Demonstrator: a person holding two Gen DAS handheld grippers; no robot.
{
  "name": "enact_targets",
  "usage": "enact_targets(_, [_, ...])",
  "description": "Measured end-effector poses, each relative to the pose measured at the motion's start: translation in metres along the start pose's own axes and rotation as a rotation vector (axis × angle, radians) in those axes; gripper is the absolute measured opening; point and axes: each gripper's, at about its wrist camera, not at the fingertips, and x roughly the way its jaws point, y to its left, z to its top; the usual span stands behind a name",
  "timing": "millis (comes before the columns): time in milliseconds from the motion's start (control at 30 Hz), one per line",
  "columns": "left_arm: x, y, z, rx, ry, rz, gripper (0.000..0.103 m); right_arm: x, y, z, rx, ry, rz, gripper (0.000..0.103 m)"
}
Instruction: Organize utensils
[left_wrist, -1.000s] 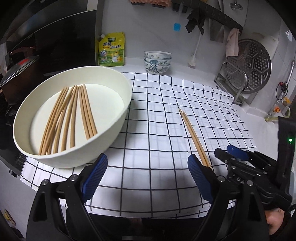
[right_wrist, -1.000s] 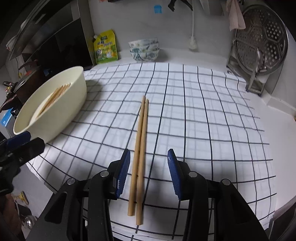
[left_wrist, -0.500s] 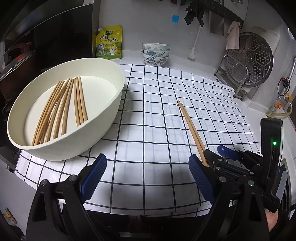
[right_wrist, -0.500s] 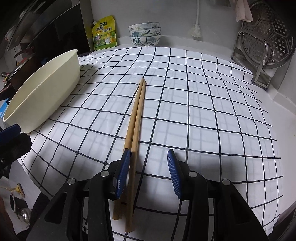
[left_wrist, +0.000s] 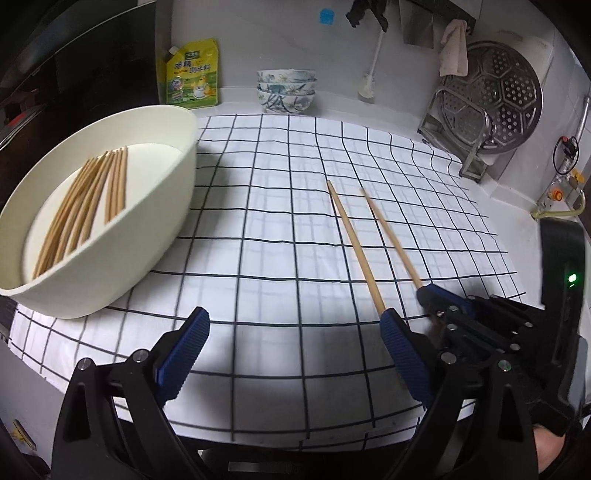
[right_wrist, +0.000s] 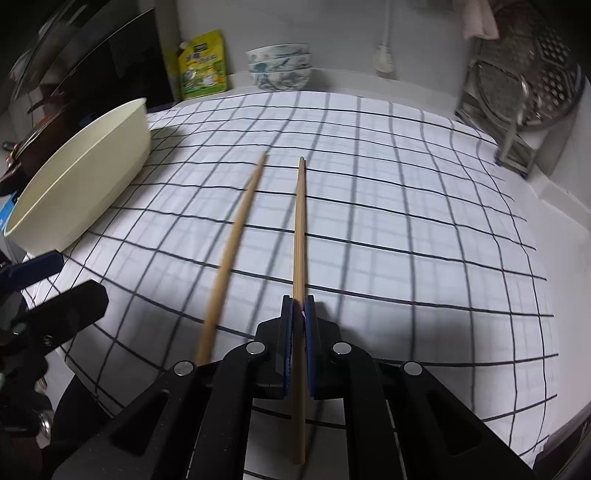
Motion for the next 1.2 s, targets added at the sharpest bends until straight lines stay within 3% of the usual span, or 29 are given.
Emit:
enact_targets(367, [0.05, -0.028, 0.008, 0.012, 0.05, 0.03, 0.092, -0.011, -0.058, -0.011, 0.157, -0.013, 0.006, 0.006])
enact_targets(567, [0.06, -0.037, 0.012, 0.021, 0.04, 0.065, 0.092, -0.013, -0.059, -0.01, 0.147, -0.017, 0.03, 0.008])
enact_targets(700, [0.065, -0.041, 0.014, 0.025, 0.029, 0.09, 0.092, -0.013, -0.059, -0.007, 0.138, -0.027, 0.014, 0.021])
enact_targets(933, [0.07, -0.048, 0.015, 0.04, 0.008, 0.13, 0.09, -0.003, -0.052, -0.002, 0.085, -0.02, -0.033, 0.023])
enact_targets(1033, [0.067, -0.05, 0.015, 0.046, -0.01, 0.124, 0.073, -0.001, -0.047, -0.001, 0.062, -0.033, -0.055, 0.023])
enact_targets(1100, [0.065, -0.055, 0.016, 0.062, -0.013, 0.109, 0.051, 0.0, -0.042, -0.001, 0.052, -0.046, -0.075, 0.021])
enact_targets(1200, [0.064, -0.059, 0.016, 0.078, -0.013, 0.088, 0.028, 0.0, -0.036, -0.001, 0.031, -0.044, -0.064, 0.007])
